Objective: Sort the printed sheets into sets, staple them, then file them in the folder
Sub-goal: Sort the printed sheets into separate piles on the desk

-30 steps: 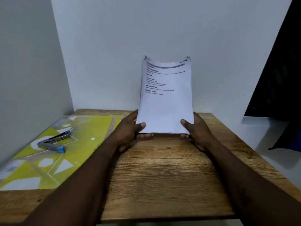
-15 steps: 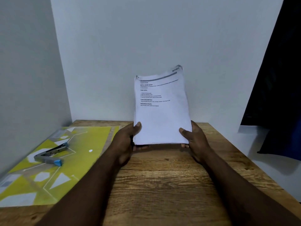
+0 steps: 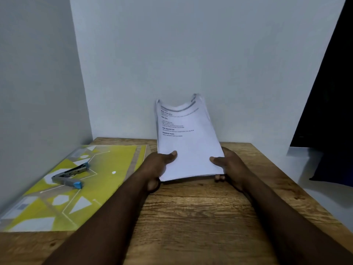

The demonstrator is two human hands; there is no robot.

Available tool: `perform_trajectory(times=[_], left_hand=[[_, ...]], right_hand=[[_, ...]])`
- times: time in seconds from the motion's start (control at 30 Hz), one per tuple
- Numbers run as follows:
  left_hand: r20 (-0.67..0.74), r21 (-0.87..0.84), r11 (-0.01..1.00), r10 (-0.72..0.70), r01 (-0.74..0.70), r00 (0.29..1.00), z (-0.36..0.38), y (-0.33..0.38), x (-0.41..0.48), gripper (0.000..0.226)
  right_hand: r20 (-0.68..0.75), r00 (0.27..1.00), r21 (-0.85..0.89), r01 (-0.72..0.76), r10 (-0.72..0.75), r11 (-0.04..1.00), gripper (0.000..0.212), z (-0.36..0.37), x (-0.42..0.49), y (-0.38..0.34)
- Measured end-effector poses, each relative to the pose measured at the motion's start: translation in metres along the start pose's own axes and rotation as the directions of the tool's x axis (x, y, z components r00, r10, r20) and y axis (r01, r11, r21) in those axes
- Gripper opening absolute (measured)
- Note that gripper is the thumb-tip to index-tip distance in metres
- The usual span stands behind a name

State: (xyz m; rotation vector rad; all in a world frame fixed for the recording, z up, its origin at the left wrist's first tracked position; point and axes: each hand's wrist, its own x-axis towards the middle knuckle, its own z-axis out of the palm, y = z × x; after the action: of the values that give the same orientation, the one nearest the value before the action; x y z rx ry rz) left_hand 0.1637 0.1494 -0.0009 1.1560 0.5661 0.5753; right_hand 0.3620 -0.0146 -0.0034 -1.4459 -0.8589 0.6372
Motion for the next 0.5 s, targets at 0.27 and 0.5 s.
perform_trajectory(times=[0.27, 0.5], left_hand=[[0.05, 0.214, 0.94, -0.283, 0.266, 0.958, -0.009, 0.019, -0.019, 0.044], [-0.007, 0.351, 0.891, -0.307, 0.29, 0.952, 0.012, 0.022, -0.04, 0.033]], right_hand=[[0.075, 0.984, 0.109, -0.171, 0.163, 0.979, 0.036, -0.024, -0.007, -0.005], [-0.039, 0.983, -0.112, -0.184, 0.181, 0.976, 0.025, -0.023, -0.018, -0.011]])
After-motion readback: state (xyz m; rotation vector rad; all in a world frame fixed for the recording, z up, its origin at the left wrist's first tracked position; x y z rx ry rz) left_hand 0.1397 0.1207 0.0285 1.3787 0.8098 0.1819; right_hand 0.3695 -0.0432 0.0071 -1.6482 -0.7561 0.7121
